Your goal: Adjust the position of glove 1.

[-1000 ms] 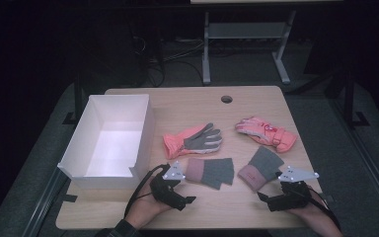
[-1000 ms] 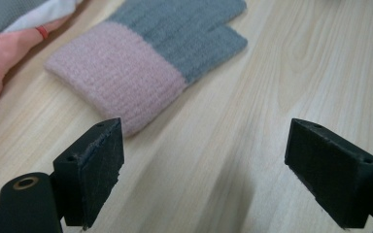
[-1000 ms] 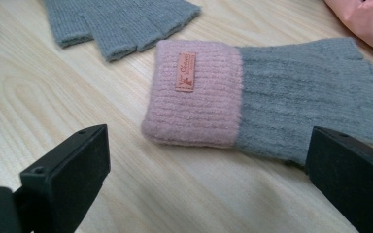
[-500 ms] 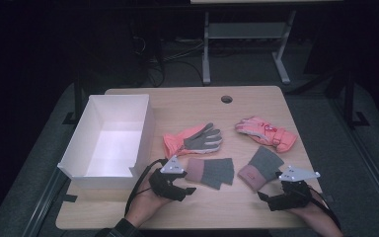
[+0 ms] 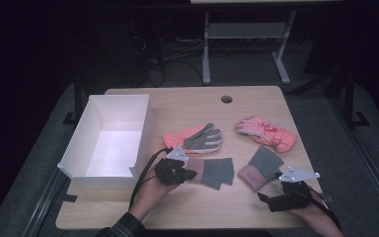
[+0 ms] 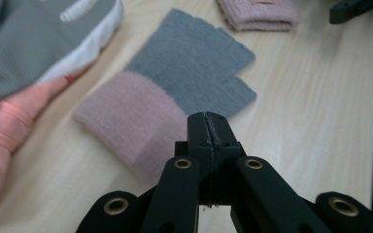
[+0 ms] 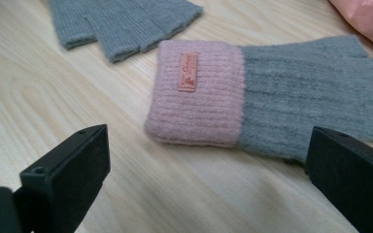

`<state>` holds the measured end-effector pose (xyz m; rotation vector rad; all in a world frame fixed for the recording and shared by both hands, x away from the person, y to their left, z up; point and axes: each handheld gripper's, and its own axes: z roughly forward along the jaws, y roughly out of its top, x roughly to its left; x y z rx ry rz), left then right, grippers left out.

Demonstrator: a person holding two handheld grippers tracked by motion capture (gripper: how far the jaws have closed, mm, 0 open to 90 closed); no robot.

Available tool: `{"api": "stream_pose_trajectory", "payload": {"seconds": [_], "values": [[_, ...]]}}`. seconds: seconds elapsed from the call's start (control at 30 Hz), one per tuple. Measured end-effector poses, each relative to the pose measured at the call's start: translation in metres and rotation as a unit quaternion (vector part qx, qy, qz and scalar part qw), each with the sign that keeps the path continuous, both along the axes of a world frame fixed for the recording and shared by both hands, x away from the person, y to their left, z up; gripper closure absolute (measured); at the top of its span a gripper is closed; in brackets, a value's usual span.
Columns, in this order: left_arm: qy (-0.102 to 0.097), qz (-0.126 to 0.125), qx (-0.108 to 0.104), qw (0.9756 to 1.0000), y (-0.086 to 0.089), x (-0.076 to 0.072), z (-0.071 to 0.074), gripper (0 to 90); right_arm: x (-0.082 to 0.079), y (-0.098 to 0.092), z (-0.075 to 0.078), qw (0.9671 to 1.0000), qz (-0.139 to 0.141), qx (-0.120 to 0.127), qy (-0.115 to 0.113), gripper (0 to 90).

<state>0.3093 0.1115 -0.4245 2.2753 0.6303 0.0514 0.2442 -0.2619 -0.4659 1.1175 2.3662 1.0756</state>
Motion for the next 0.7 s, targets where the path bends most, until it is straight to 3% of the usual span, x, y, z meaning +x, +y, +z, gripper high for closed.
{"api": "stream_pose_trajectory", "payload": {"seconds": [0.43,0.7], "values": [[-0.02,0.009,0.007,0.9997,-0.016,0.027,-0.001,89.6,-0.001,0.001,0.001,1.0,-0.003,-0.002,0.001,2.3],[-0.033,0.019,0.026,0.999,-0.026,0.049,-0.003,89.6,-0.001,0.0,0.001,1.0,-0.007,0.0,0.0,2.3]]}}
